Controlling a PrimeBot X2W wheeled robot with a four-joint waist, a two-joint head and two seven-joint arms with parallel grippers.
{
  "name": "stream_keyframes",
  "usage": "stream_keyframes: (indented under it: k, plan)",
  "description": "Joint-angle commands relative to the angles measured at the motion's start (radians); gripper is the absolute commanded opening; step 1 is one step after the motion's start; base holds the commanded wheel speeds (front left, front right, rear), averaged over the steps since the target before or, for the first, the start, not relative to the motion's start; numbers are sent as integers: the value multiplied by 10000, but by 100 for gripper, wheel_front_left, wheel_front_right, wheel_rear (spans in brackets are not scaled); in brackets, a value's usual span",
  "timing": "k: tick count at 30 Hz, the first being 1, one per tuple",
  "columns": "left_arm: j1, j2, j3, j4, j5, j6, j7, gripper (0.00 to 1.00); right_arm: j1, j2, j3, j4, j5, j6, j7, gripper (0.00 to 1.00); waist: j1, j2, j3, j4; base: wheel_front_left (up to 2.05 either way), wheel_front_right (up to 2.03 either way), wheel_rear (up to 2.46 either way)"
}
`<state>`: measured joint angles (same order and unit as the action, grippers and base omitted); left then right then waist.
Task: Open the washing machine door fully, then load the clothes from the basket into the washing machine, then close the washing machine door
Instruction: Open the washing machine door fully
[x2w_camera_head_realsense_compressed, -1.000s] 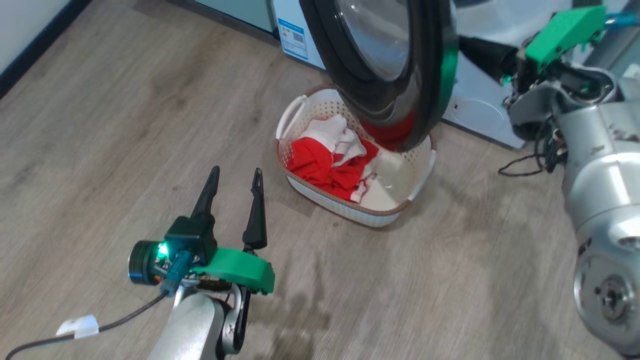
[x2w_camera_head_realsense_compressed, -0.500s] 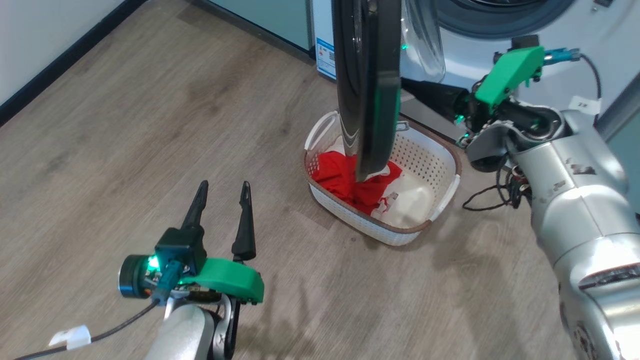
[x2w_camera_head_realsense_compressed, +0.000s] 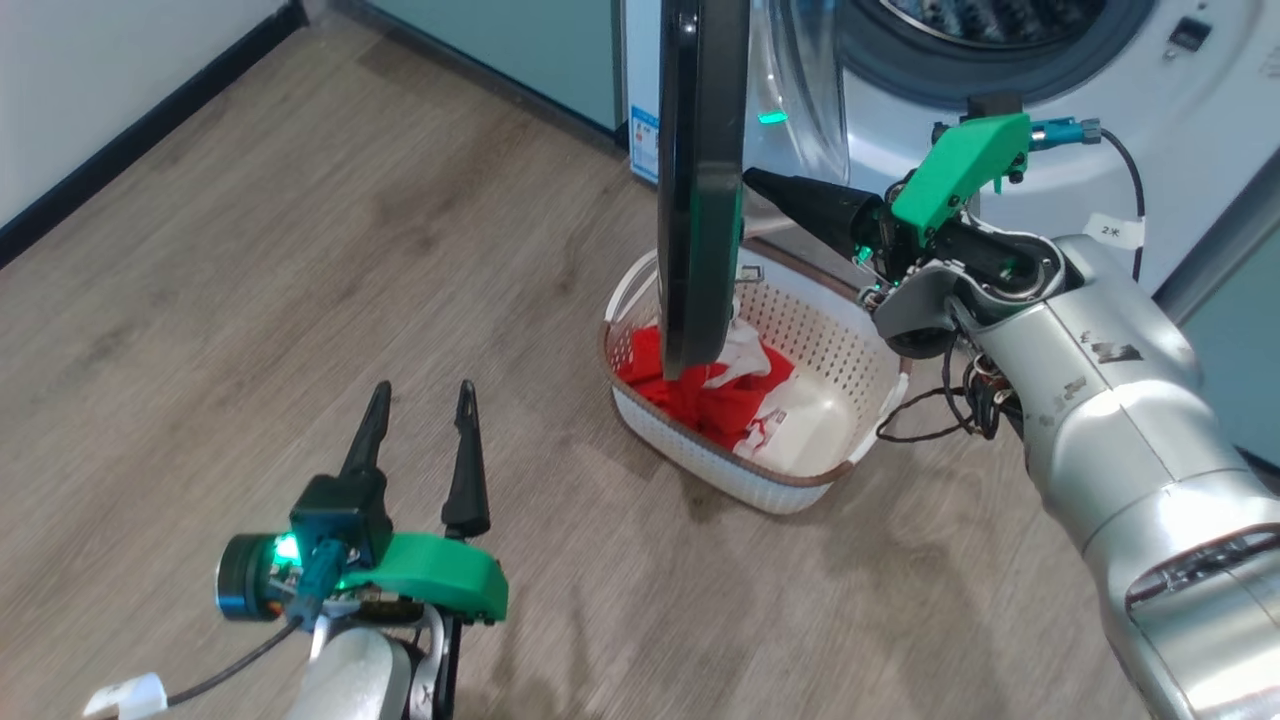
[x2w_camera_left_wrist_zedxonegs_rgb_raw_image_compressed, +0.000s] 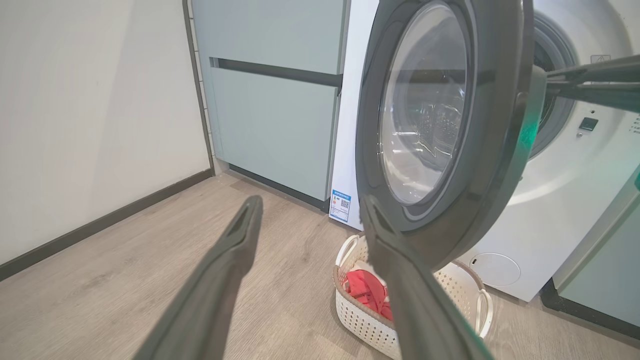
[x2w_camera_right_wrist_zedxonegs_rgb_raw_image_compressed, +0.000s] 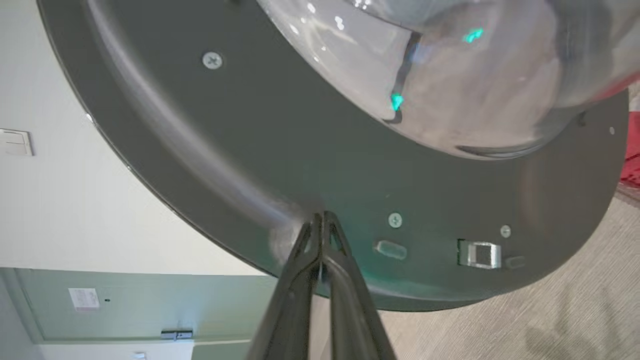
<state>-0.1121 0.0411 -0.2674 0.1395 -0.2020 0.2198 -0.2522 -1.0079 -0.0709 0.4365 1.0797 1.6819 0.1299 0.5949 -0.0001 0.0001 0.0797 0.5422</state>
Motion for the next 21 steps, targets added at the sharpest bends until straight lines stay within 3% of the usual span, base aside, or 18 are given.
stream_keyframes:
  k: [1, 4, 8, 12, 17, 21]
  plan:
    - [-184, 91, 389, -299, 109, -11, -95, 100, -32, 206, 133, -295, 125, 8, -255, 0, 1, -1, -210, -98, 0, 0, 0]
    - [-122, 91, 462, -242, 174, -83, -95, 100, 194, 138, 366, -499, -282, 8, -935, 0, 1, -1, -494, -224, 0, 0, 0]
    - [-18, 91, 552, -137, 272, -202, -95, 100, 1039, -404, 914, -1743, -1365, 8, -2230, 0, 1, -1, -890, -396, 0, 0, 0]
    - [36, 91, 769, -82, 363, -307, -95, 100, 2318, -1709, 2759, -3860, -4250, 8, -4623, 0, 1, -1, -1075, -858, 0, 0, 0]
    - [-44, 91, 1168, -61, 469, -350, -95, 100, 3086, -2704, 3650, -4694, -6553, 8, -7118, 0, 1, -1, -1179, -1420, 0, 0, 0]
    - [-58, 91, 1494, -75, 530, -402, -95, 100, 3726, -2757, 3073, -4725, -7847, 8, -8425, 0, 1, -1, -1219, -1823, 0, 0, 0]
